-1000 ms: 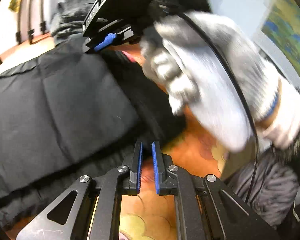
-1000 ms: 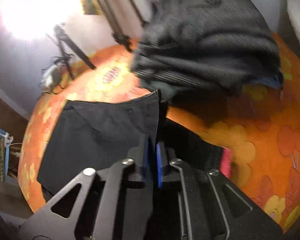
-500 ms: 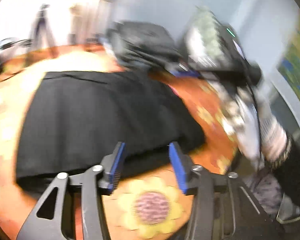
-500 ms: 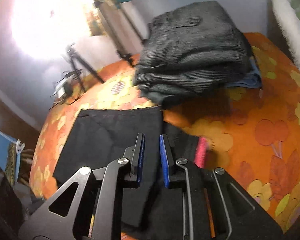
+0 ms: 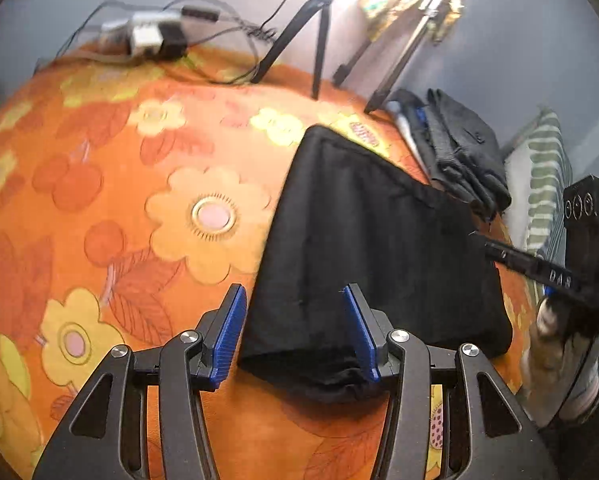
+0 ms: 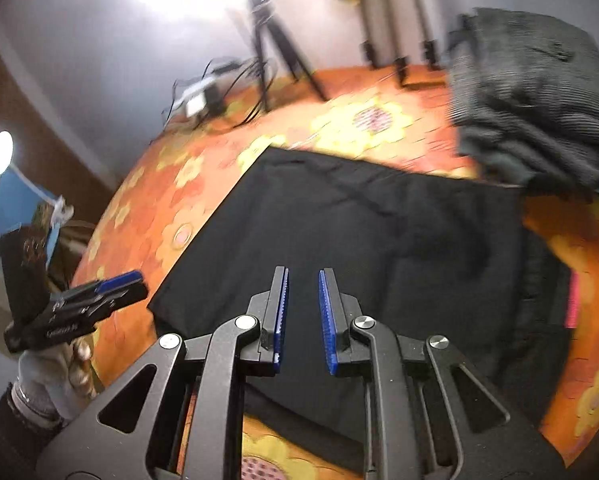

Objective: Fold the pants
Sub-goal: 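Move both open tools to the folded edge of the trousers, then close both tools on the folded edge and lift it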

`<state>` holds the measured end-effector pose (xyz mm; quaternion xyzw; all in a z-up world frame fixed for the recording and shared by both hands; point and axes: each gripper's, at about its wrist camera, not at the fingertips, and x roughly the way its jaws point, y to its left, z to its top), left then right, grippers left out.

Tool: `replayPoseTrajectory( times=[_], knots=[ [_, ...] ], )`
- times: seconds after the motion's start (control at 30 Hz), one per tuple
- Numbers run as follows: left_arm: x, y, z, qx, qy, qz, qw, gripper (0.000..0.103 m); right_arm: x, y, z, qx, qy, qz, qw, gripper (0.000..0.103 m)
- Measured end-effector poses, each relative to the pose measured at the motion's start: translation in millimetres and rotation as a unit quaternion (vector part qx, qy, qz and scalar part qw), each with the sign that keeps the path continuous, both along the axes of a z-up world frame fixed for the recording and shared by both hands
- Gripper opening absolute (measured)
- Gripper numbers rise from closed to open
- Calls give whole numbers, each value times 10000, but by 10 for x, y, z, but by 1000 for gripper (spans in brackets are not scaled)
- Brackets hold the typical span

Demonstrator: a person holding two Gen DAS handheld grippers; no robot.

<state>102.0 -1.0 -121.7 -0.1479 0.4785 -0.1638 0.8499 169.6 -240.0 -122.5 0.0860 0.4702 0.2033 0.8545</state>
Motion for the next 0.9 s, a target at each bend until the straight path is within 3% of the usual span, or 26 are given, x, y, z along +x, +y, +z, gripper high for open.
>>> replayPoseTrajectory(
  times=[0.23,0.27,0.33,0.37,0.53,0.67,0.9],
  knots=[
    [35,-98,-143,82,201,17,9998,49,112,442,-181,20,307,248,9992,18],
    [39,-114,-154,100,200,31,9997,49,124,463,-178,71,323,228,9992,21],
    [55,-103,-164,55,179,101,9998,49,151,518,-147,226,312,205,9990,48],
    [60,-92,-167,20,172,140,9998,49,173,557,-132,290,309,207,9989,51],
    [78,-91,-170,41,138,212,9997,44,315,746,-127,620,531,214,9964,51],
    [56,-45,-177,-152,75,283,9995,24,470,890,-218,842,868,118,9926,51],
    [-16,-118,-49,-113,-219,117,9996,19,632,1059,-236,858,1005,30,9912,51]
  ],
)
